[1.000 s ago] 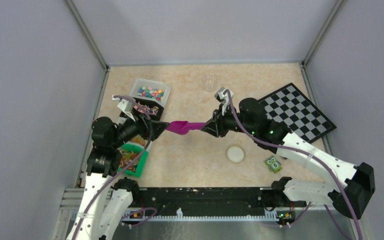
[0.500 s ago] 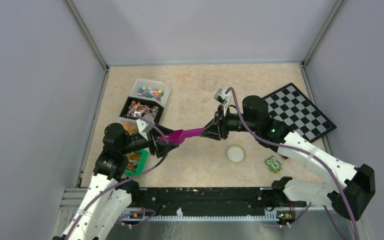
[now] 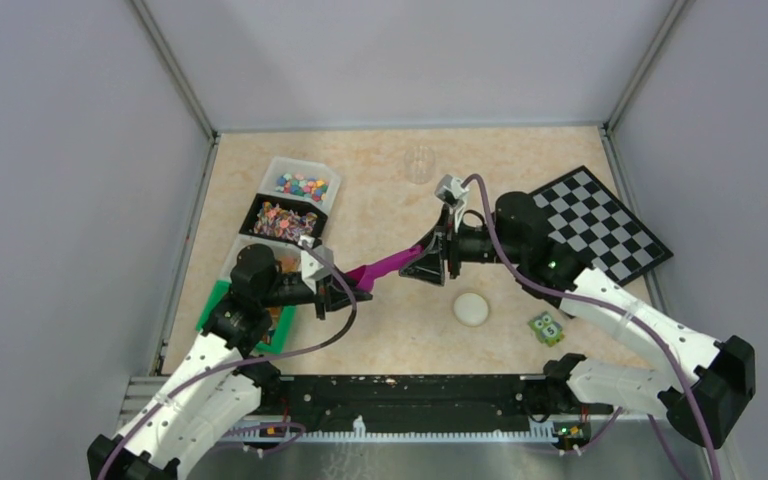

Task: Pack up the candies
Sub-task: Pick up the spatula from the center of the board.

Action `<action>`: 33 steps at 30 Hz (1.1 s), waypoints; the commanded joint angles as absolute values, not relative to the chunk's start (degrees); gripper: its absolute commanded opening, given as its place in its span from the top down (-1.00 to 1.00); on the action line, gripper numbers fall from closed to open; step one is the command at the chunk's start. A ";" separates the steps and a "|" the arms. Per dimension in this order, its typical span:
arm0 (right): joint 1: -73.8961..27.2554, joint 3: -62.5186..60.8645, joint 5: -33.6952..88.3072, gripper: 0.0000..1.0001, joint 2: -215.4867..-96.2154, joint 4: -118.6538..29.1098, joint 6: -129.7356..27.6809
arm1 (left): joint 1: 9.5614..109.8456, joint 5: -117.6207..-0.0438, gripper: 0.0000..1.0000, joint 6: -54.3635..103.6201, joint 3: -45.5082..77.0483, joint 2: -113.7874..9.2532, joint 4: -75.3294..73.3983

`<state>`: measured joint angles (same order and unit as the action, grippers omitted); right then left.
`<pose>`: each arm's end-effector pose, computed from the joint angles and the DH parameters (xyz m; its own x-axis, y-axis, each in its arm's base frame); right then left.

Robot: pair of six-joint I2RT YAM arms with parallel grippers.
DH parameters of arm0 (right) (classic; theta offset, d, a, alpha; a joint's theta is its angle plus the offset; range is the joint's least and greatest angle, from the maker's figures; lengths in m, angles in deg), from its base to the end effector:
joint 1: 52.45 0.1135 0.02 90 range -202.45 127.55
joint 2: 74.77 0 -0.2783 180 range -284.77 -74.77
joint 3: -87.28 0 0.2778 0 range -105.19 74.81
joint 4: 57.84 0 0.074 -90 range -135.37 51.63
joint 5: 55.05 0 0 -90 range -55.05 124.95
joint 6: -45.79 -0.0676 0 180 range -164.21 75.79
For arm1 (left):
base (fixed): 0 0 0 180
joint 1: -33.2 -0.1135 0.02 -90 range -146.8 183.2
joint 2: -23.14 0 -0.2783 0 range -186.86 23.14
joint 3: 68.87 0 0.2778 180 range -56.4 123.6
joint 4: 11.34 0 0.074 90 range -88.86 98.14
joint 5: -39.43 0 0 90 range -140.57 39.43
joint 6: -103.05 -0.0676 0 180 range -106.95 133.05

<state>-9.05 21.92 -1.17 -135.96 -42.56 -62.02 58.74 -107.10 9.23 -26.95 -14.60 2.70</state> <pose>0.1827 0.2276 0.3528 -0.4316 -0.0681 -0.8995 -0.8857 0.2209 0.4083 0.1441 -0.1313 0.2850 -0.0889 0.0832 -0.9926 0.9874 0.1380 -0.0769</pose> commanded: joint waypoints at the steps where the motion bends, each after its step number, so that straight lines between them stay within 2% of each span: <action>1: -9.09 20.56 -6.34 -0.13 -136.23 -44.64 -62.65 | 58.16 -105.56 1.00 7.94 -26.33 -15.03 -0.41; 5: -9.08 18.77 -8.86 -0.35 -138.04 -40.71 -60.38 | 58.12 -106.45 1.00 6.62 -25.53 -16.09 0.35; 10: -9.03 17.83 -11.50 -0.37 -140.26 -40.48 -59.54 | 58.13 -110.04 1.00 3.64 -24.04 -16.81 2.19; 16: -9.03 15.34 -11.54 -0.34 -142.88 -38.82 -58.03 | 58.20 -113.05 1.00 -2.16 -22.81 -16.81 6.73; 25: -8.99 15.01 -12.29 -0.17 -144.54 -39.78 -58.89 | 58.22 -112.84 1.00 -1.46 -22.39 -18.43 6.03; 33: -8.20 15.36 -11.77 -0.10 -145.56 -41.33 -59.56 | 58.20 -112.64 1.00 -0.52 -22.87 -18.75 4.88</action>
